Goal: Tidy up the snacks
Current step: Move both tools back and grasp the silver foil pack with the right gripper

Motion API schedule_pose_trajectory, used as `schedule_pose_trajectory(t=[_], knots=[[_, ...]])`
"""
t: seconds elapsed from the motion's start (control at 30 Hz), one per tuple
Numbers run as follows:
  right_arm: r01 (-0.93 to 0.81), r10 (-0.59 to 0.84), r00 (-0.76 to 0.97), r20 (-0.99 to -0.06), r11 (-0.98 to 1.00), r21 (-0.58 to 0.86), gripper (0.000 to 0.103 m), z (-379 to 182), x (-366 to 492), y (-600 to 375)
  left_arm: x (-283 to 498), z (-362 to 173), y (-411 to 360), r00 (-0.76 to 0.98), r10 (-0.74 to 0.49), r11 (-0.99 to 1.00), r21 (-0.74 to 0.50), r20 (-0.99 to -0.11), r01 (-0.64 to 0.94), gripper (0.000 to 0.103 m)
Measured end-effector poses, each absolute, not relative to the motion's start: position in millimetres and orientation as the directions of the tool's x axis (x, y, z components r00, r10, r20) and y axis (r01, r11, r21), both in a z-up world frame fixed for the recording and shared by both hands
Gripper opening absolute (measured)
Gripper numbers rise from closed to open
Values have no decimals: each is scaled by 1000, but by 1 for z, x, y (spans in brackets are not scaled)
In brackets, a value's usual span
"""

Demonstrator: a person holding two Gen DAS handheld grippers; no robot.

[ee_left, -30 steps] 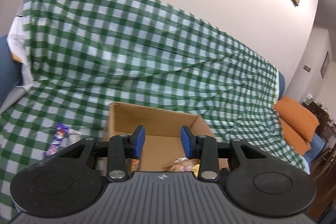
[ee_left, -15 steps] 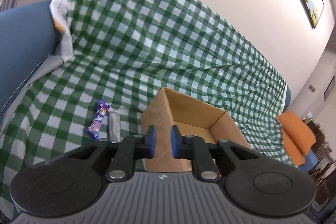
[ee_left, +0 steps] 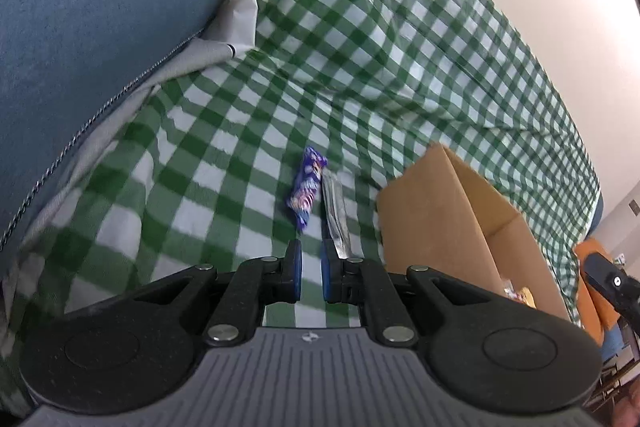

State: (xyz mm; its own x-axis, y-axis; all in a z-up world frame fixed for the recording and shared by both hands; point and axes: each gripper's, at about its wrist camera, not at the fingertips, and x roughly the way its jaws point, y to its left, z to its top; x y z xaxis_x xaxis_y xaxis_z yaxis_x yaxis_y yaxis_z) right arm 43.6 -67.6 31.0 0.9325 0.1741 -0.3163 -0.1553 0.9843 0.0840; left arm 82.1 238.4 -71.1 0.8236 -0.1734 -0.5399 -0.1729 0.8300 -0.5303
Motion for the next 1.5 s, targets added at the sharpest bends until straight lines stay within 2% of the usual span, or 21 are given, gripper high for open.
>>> schedule_pose_trajectory(t=[0.13, 0.2, 0.33, 0.37, 0.47, 0.5, 0.63, 0.73, 0.87, 0.97, 1.0, 1.07, 1.1, 1.2, 1.23, 1.3, 1.5], knots=[[-242, 275, 876, -397, 961, 131, 24, 37, 73, -18, 99, -81, 254, 826, -182, 800, -568, -534, -191, 10], [-295, 320, 825, -466, 947, 128, 24, 30, 93, 17, 108, -87, 264, 833, -189, 786, -589, -520, -189, 10], [-298, 287, 773, -565, 952, 75, 27, 7, 136, 68, 138, -94, 271, 840, -216, 788, -597, -498, -151, 10], [-286, 266, 765, -587, 956, 61, 30, 0, 146, 76, 146, -96, 273, 840, -224, 790, -597, -494, -140, 10], [-236, 177, 726, -664, 972, 1, 49, -26, 178, 98, 170, -103, 274, 840, -253, 800, -592, -480, -98, 16], [-224, 152, 713, -684, 974, -17, 52, -34, 187, 104, 178, -106, 274, 838, -261, 806, -586, -480, -85, 19], [-203, 85, 693, -716, 976, -80, 53, -59, 210, 117, 205, -119, 272, 823, -304, 809, -587, -479, -43, 38], [-178, 58, 655, -753, 981, -79, 53, -76, 222, 110, 221, -128, 269, 797, -325, 822, -569, -509, -29, 44], [-198, 70, 622, -780, 978, -69, 52, -87, 227, 109, 234, -136, 261, 764, -336, 841, -540, -551, -19, 44], [-228, 99, 615, -782, 972, -57, 41, -92, 229, 111, 240, -140, 251, 745, -333, 866, -499, -578, 0, 44], [-232, 109, 614, -782, 971, -47, 32, -93, 229, 110, 240, -140, 249, 745, -328, 874, -486, -581, 6, 44], [-239, 119, 616, -779, 970, -41, 30, -93, 228, 110, 239, -140, 250, 744, -327, 876, -483, -583, 7, 39], [-244, 125, 616, -777, 969, -38, 27, -94, 228, 110, 238, -141, 251, 741, -331, 874, -487, -584, 7, 25], [-260, 138, 629, -765, 965, -39, 26, -89, 216, 110, 229, -138, 256, 753, -328, 872, -489, -570, 10, 17], [-267, 141, 633, -761, 963, -43, 25, -86, 210, 109, 224, -138, 258, 755, -326, 871, -492, -569, 5, 9], [-277, 150, 636, -757, 960, -43, 25, -80, 196, 106, 217, -137, 267, 747, -357, 835, -550, -561, -14, 0], [-311, 179, 628, -757, 950, -34, 25, -67, 154, 91, 178, -131, 288, 743, -370, 753, -648, -558, -112, 0]])
